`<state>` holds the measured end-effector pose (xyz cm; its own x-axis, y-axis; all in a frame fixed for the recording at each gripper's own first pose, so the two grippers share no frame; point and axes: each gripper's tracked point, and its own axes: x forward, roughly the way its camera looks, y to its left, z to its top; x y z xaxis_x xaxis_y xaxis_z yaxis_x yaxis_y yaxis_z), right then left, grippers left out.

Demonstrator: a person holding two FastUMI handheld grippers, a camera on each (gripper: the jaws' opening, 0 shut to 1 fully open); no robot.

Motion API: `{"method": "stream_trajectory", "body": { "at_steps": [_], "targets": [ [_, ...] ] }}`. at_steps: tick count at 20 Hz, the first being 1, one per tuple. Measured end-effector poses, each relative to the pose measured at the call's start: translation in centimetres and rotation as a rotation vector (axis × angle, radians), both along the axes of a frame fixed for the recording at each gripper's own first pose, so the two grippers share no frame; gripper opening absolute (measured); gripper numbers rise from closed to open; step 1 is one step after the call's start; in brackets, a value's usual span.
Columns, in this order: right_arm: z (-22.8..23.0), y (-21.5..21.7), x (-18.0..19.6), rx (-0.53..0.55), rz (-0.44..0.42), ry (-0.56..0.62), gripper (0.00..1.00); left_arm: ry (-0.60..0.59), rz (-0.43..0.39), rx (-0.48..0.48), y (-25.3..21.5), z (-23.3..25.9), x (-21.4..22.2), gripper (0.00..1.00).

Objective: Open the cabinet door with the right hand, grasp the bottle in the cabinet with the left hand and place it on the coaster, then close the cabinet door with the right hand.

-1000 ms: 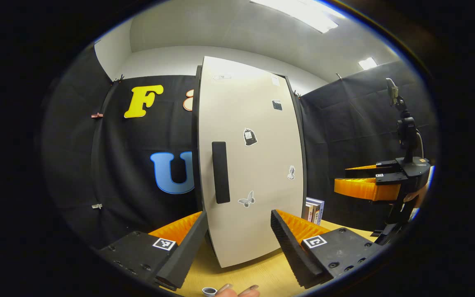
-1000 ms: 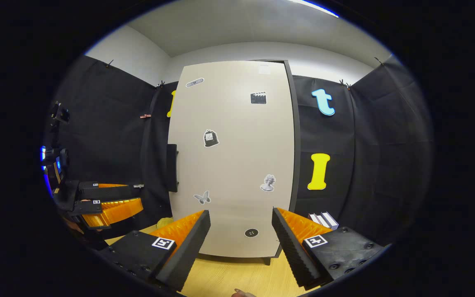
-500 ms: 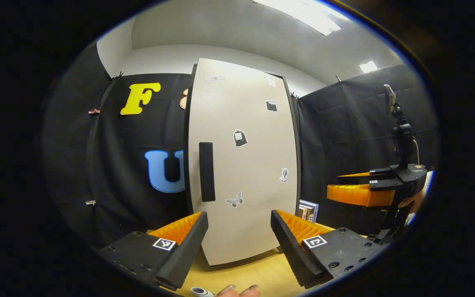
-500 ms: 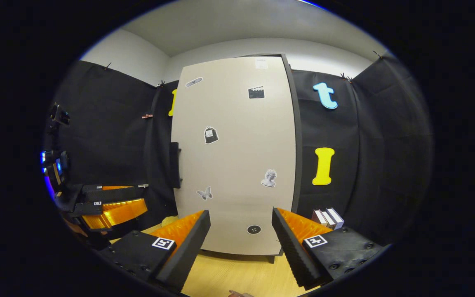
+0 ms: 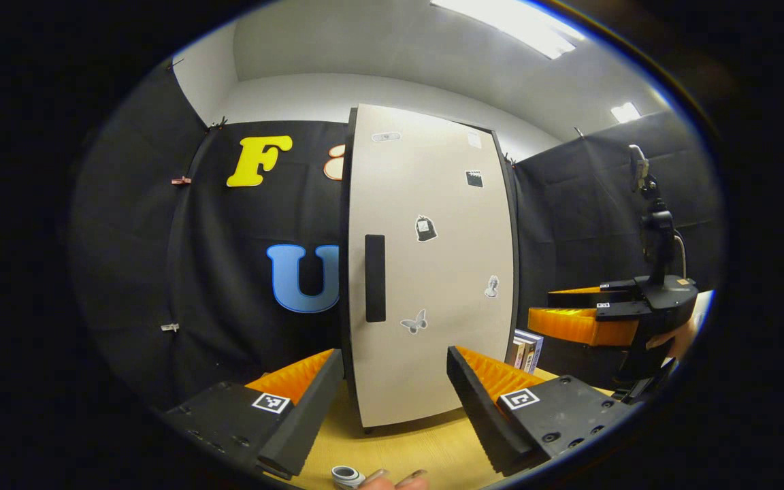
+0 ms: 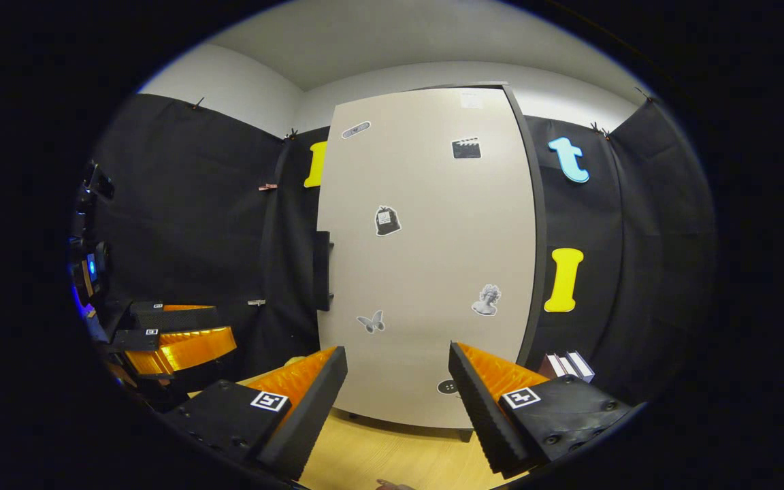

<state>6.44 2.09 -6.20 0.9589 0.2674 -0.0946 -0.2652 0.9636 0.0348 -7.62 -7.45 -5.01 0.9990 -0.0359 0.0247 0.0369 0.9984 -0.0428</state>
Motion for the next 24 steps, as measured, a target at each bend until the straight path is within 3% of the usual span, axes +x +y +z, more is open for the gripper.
{"method": "stream_trajectory", "body": {
  "at_steps": [13, 24],
  "targets": [
    [-0.1, 0.7, 0.6, 0.013, -0.015, -0.002, 0.98, 0.004, -0.027, 0.012, 0.7, 0.0, 0.9, 0.96],
    [-0.1, 2.6, 1.7, 0.057, 0.041, 0.020, 0.98, 0.018, 0.059, 0.020, 3.1, -0.3, -0.2, 0.96]
  ]
}}
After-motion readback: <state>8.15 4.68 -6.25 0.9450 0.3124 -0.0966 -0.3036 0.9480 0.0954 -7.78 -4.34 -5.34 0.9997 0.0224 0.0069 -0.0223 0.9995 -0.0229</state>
